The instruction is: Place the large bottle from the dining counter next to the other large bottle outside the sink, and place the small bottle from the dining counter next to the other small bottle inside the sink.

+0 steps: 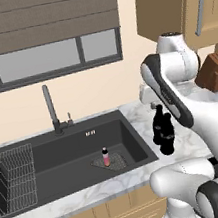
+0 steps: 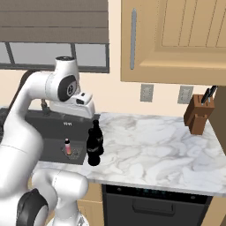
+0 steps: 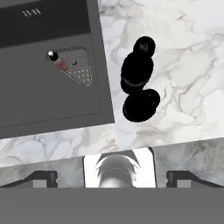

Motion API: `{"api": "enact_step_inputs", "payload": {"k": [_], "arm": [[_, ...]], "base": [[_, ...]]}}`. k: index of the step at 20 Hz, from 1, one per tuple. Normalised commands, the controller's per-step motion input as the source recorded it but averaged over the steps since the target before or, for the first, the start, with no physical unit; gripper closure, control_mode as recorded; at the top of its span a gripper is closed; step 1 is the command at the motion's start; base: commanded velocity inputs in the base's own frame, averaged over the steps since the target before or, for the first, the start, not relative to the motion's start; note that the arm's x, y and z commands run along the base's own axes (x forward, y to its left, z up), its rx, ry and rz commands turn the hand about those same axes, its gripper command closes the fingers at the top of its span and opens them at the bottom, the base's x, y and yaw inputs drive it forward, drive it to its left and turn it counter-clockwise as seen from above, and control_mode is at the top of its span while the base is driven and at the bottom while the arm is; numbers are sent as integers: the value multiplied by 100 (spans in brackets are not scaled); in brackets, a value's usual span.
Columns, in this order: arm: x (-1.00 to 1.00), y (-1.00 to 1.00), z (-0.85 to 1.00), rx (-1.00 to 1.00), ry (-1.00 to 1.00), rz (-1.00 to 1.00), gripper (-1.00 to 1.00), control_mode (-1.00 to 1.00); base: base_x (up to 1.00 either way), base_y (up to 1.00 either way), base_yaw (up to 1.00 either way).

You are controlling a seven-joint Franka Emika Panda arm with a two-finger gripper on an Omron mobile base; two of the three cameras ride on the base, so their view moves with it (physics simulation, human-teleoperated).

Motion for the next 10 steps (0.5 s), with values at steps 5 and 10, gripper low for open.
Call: {"api": "enact_step_inputs", "payload": {"k": [5,10], "arm": [[-70,4,34,4,-14,0,-100,-100],[-69,10,33,0,3,0,-100,-100]], "base": [[0,0,0],[0,0,0]]}}
